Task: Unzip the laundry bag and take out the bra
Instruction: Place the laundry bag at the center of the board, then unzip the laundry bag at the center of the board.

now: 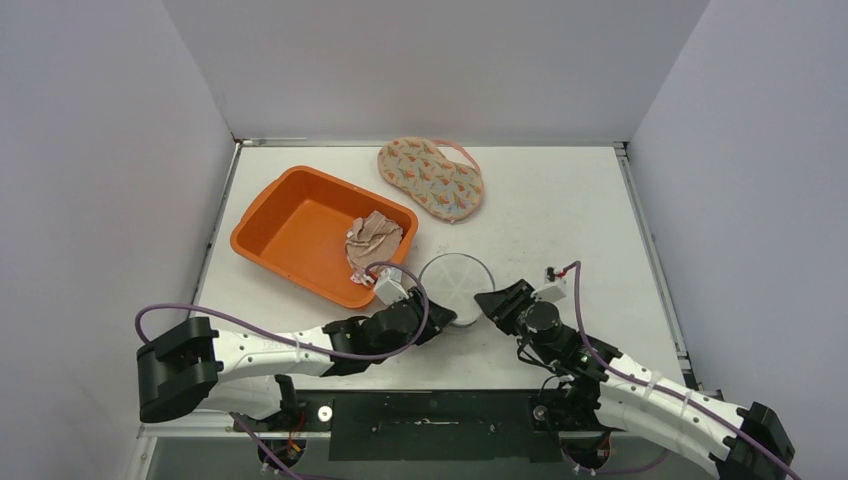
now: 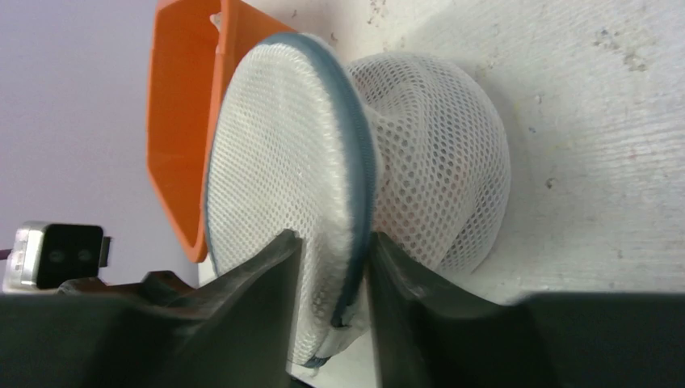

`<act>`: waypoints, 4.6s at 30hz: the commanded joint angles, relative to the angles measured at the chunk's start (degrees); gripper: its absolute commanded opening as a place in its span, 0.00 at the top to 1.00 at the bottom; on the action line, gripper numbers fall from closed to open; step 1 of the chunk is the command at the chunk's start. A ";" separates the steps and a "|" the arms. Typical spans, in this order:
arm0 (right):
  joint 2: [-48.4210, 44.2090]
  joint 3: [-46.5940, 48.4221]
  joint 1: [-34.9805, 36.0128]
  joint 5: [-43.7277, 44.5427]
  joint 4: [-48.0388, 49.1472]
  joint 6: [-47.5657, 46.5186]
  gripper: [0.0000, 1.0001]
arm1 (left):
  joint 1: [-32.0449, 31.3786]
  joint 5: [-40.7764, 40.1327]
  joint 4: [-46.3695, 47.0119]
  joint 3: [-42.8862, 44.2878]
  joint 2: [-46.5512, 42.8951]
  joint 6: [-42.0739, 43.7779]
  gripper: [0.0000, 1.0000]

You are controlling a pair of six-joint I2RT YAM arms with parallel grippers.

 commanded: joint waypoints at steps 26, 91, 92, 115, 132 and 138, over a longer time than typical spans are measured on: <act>7.47 6.52 -24.28 -42.81 6.06 -22.25 0.24 | 27.75 50.95 8.02 2.05 -4.61 24.09 0.91; -0.98 -1.01 -22.72 -34.01 6.46 -14.13 0.31 | 17.45 30.68 13.81 -0.40 1.60 6.92 1.00; -1.24 1.05 -22.14 -32.59 3.42 -16.78 0.19 | 17.47 30.45 13.80 -0.77 1.02 6.92 1.00; -11.66 15.32 -18.84 -18.09 -14.70 -39.79 0.10 | 23.77 24.23 0.54 2.13 -7.60 9.52 1.00; -11.19 0.28 -1.07 -17.64 3.15 -34.46 0.28 | 21.78 21.53 -2.32 4.49 -5.36 -3.18 1.00; -2.28 -0.19 11.15 -2.78 11.83 -34.27 0.39 | 21.31 20.99 -4.78 5.36 -4.93 -4.24 1.00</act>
